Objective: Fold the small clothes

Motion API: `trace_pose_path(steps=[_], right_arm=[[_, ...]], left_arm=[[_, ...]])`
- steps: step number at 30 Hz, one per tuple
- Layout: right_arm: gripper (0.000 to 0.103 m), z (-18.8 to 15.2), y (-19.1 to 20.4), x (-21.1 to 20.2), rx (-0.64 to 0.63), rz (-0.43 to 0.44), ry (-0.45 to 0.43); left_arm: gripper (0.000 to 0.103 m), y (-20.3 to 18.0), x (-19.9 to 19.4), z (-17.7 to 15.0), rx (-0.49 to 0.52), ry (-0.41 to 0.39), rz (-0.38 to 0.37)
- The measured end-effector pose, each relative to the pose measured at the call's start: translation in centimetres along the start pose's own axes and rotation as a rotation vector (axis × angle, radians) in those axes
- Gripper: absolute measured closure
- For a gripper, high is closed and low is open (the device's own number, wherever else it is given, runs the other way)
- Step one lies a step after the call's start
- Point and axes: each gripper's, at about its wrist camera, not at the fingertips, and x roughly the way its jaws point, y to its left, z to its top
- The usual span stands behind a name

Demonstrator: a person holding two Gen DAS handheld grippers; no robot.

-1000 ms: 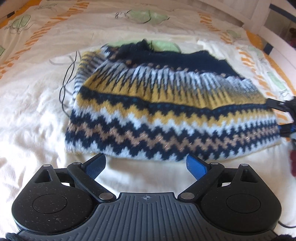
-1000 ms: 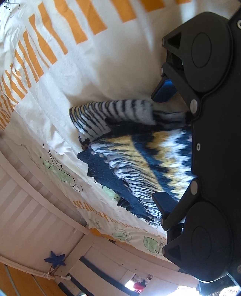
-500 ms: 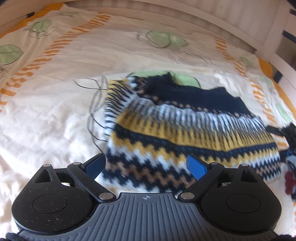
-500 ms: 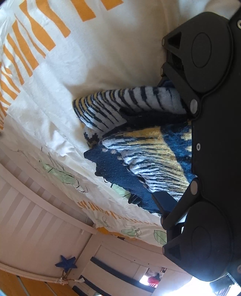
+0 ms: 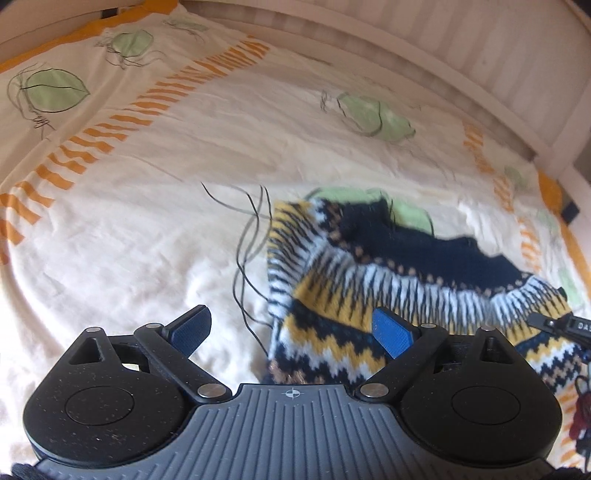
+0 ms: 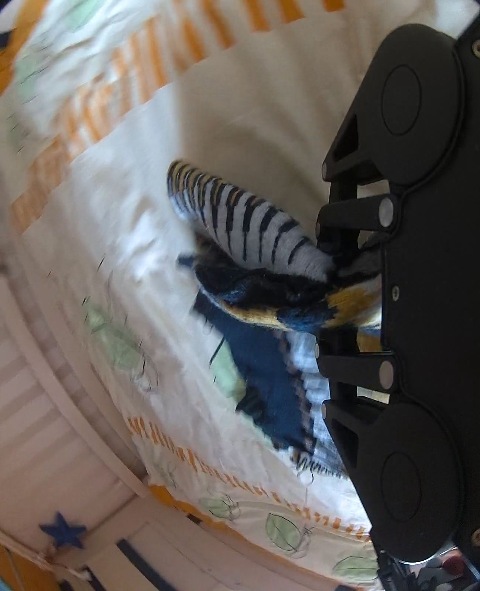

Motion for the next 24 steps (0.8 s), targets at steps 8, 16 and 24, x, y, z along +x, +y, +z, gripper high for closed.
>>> trace_pose_path(steps=[8, 16, 24], right_arm=[[0.062, 1.1, 10.0, 1.6, -0.183, 0.065, 0.0], [0.064, -2.7, 17.1, 8.0, -0.27, 0.114, 0.089], [0.065, -7.3, 21.7, 10.5, -0.507, -0.006, 0.105]], left_arm=[[0.008, 3.3, -2.5, 2.0, -0.117, -0.058, -0.02], [0.008, 5.0, -4.3, 2.8, -0.15, -0.111, -0.009], [0.008, 5.4, -4.2, 2.8, -0.158, -0.103, -0.018]])
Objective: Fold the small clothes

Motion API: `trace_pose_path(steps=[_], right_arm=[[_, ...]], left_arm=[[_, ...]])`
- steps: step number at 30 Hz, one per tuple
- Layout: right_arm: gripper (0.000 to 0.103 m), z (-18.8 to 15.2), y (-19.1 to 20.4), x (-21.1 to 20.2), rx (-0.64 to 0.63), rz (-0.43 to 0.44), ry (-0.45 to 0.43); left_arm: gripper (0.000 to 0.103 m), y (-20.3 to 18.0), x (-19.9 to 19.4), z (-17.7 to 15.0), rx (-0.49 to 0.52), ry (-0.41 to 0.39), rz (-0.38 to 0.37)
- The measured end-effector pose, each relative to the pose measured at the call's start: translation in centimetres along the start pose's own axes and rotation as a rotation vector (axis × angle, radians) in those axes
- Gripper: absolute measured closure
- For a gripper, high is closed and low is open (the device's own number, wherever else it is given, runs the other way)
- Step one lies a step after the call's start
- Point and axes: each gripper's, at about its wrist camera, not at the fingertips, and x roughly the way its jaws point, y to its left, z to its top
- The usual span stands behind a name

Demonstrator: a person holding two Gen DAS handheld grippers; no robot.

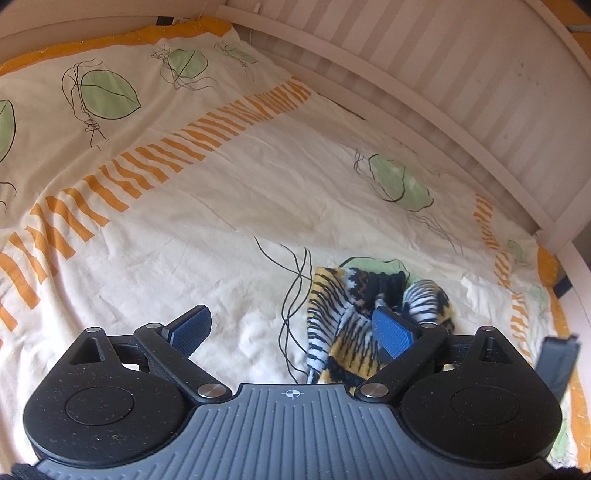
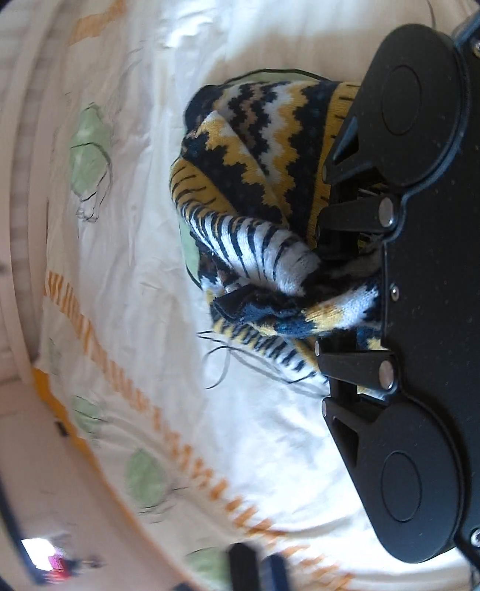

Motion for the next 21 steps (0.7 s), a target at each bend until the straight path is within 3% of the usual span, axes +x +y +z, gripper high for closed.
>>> trace_pose_path(steps=[5, 9, 15, 21], right_arm=[[0.059, -0.8, 2.1, 0.5, -0.073, -0.039, -0.026], [0.04, -1.3, 2.2, 0.7, -0.032, 0.065, -0.065], [0.038, -1.9, 2.5, -0.6, -0.036, 0.194, -0.12], [0.036, -2.8, 0.6, -3.7, 0.018, 0.191, -0.194]], left_arm=[[0.008, 0.1, 0.1, 0.0, -0.004, 0.002, -0.001], [0.008, 0.3, 0.2, -0.1, -0.011, 0.008, -0.001], [0.008, 0.4, 0.4, -0.1, -0.016, 0.016, 0.001], [0.008, 0.2, 0.8, -0.4, -0.006, 0.028, 0.008]])
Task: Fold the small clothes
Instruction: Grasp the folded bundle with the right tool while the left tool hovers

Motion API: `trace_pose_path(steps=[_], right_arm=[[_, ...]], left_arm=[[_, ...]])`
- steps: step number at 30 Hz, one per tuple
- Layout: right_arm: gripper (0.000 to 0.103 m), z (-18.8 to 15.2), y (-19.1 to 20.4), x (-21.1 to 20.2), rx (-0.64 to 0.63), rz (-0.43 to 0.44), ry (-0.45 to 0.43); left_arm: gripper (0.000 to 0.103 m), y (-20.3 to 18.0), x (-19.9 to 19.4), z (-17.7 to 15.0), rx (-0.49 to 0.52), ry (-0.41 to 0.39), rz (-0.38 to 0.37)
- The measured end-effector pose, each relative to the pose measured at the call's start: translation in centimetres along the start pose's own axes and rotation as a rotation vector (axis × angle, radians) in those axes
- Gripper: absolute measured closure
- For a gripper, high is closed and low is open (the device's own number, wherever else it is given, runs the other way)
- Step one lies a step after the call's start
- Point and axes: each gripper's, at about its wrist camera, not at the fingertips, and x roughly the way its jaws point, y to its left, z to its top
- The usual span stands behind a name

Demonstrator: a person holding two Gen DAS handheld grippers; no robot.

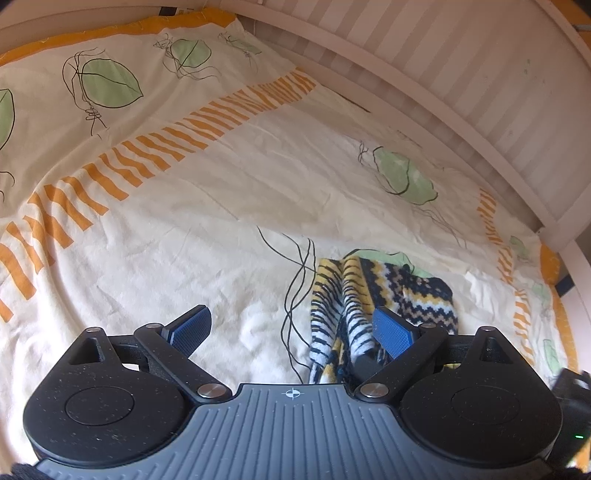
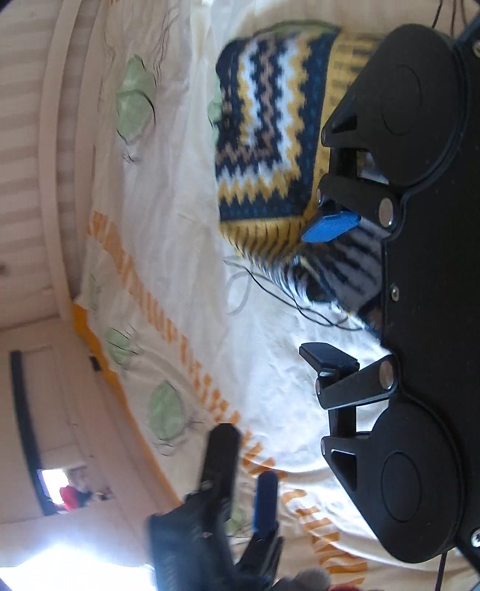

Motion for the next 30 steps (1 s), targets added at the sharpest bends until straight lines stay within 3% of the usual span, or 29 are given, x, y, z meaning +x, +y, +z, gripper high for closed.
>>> trace_pose_path(steps=[6, 11, 17, 24, 30], right_arm=[[0.034, -2.0, 0.2, -0.9, -0.013, 0.016, 0.026], [0.028, -5.0, 2.9, 1.4, -0.114, 0.137, 0.123], [0.025, -5.7, 4.0, 1.0, -0.171, 0.149, 0.093], [0.026, -6.6, 1.4, -2.7, -0.197, 0.044, 0.009], [0.026, -7.8, 2.4, -2.9, -0.384, -0.031, -0.019]], left_arm=[[0.008, -0.5, 1.1, -0.5, 0.013, 0.026, -0.006], [0.008, -1.5, 2.4, -1.3, 0.044, 0.058, -0.001], [0.008, -3.3, 4.2, -2.3, 0.134, 0.093, -0.019], [0.009, -5.6, 6.2, -4.5, 0.238, 0.115, -0.063], [0.014, -5.7, 6.8, -4.7, 0.215, 0.146, -0.125]])
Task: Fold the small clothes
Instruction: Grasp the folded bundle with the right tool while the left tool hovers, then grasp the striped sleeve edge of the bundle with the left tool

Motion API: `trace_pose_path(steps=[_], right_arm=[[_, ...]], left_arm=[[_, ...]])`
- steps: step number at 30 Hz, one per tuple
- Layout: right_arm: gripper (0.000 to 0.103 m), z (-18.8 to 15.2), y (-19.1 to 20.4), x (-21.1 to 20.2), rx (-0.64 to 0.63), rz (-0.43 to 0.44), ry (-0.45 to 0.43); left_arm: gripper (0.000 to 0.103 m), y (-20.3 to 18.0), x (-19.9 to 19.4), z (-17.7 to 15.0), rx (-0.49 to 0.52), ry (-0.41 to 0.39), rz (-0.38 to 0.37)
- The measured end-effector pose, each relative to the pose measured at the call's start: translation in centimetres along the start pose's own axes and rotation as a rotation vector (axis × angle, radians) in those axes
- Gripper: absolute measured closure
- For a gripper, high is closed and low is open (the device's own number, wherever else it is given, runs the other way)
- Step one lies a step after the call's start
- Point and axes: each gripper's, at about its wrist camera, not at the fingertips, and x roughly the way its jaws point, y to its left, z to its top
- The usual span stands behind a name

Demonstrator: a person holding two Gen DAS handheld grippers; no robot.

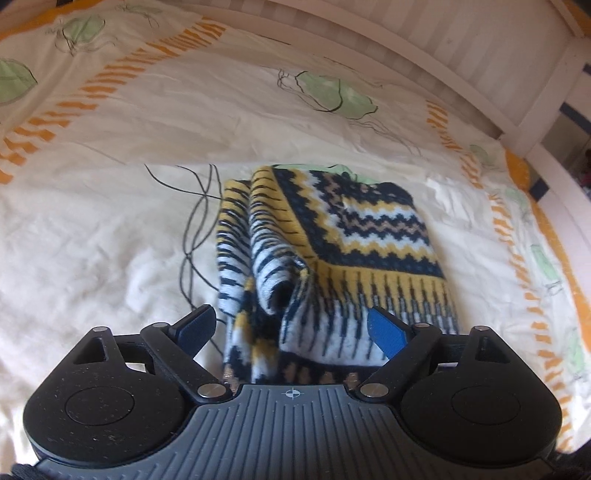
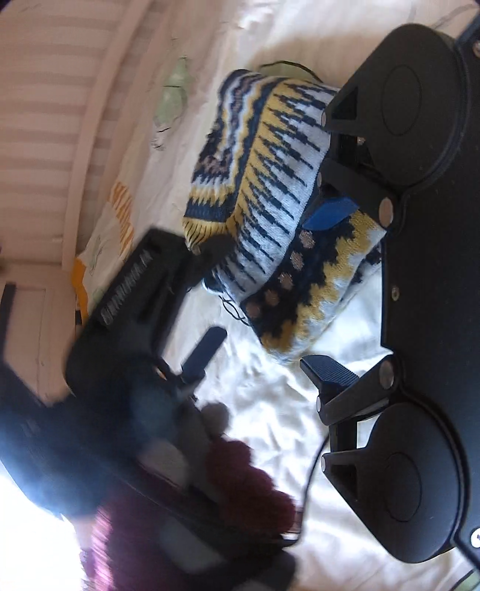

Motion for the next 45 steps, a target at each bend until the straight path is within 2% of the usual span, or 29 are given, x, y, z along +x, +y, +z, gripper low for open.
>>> trace_pose_path(steps=[6, 8, 10, 11, 12, 20, 23, 26, 29, 30, 31, 32, 35, 40, 44, 45], right_arm=[[0.029, 0.4, 3.0, 1.7, -0.184, 0.0, -0.017], [0.042, 0.4, 3.6, 2.6, -0.235, -0.028, -0.007], [0.067, 0.6, 3.7, 3.3, -0.257, -0.064, 0.004], [0.075, 0.6, 3.5, 3.4, -0.251, -0.07, 0.003], [0.088, 0.7, 3.2, 3.4, -0.23, -0.067, -0.002], [0.087, 1.1, 1.8, 2.2, -0.082, -0.021, -0.062], [0.087, 1.0, 1.8, 2.2, -0.066, -0.014, -0.06], [0.087, 0.8, 1.7, 2.2, -0.063, -0.011, -0.055], [0.087, 0.6, 1.5, 2.1, -0.056, -0.009, -0.051], [0.087, 0.7, 1.4, 2.2, -0.052, -0.009, -0.05], [0.087, 0.6, 1.3, 2.2, -0.047, -0.011, -0.05], [0.087, 0.7, 1.3, 2.2, -0.042, -0.011, -0.052], [0.087, 1.1, 1.0, 2.3, -0.017, -0.01, -0.066], [0.087, 2.3, 1.5, 2.2, -0.004, -0.005, -0.101], [0.086, 2.0, 1.6, 4.4, -0.012, 0.039, -0.029], [0.08, 1.6, 1.6, 5.1, -0.014, 0.058, 0.0]], left_arm=[[0.014, 0.7, 0.7, 1.3, -0.018, 0.032, -0.011], [0.014, 0.9, 1.1, 1.8, -0.03, 0.042, -0.028], [0.014, 1.3, 1.4, 2.2, -0.05, 0.048, -0.048], [0.014, 1.4, 1.5, 2.3, -0.055, 0.048, -0.056], [0.014, 1.5, 1.6, 2.4, -0.056, 0.05, -0.06], [0.014, 0.5, 2.5, 2.3, -0.037, 0.049, -0.133], [0.014, -0.1, 3.0, 2.1, -0.008, 0.036, -0.12], [0.021, 0.0, 3.3, 1.9, -0.027, 0.022, -0.116], [0.04, 0.6, 3.7, 1.9, -0.052, 0.016, -0.085], [0.055, 1.0, 3.8, 1.8, -0.066, 0.008, -0.08], [0.074, 1.5, 3.8, 1.7, -0.081, -0.006, -0.082], [0.081, 2.0, 3.8, 1.6, -0.091, -0.021, -0.084], [0.083, 2.5, 3.3, 1.6, -0.121, -0.045, -0.11], [0.084, 1.2, 1.3, 1.9, -0.021, -0.101, -0.085], [0.084, 2.6, 1.7, 1.5, -0.069, -0.065, -0.029], [0.084, 3.1, 2.1, 1.4, -0.089, -0.048, -0.02]])
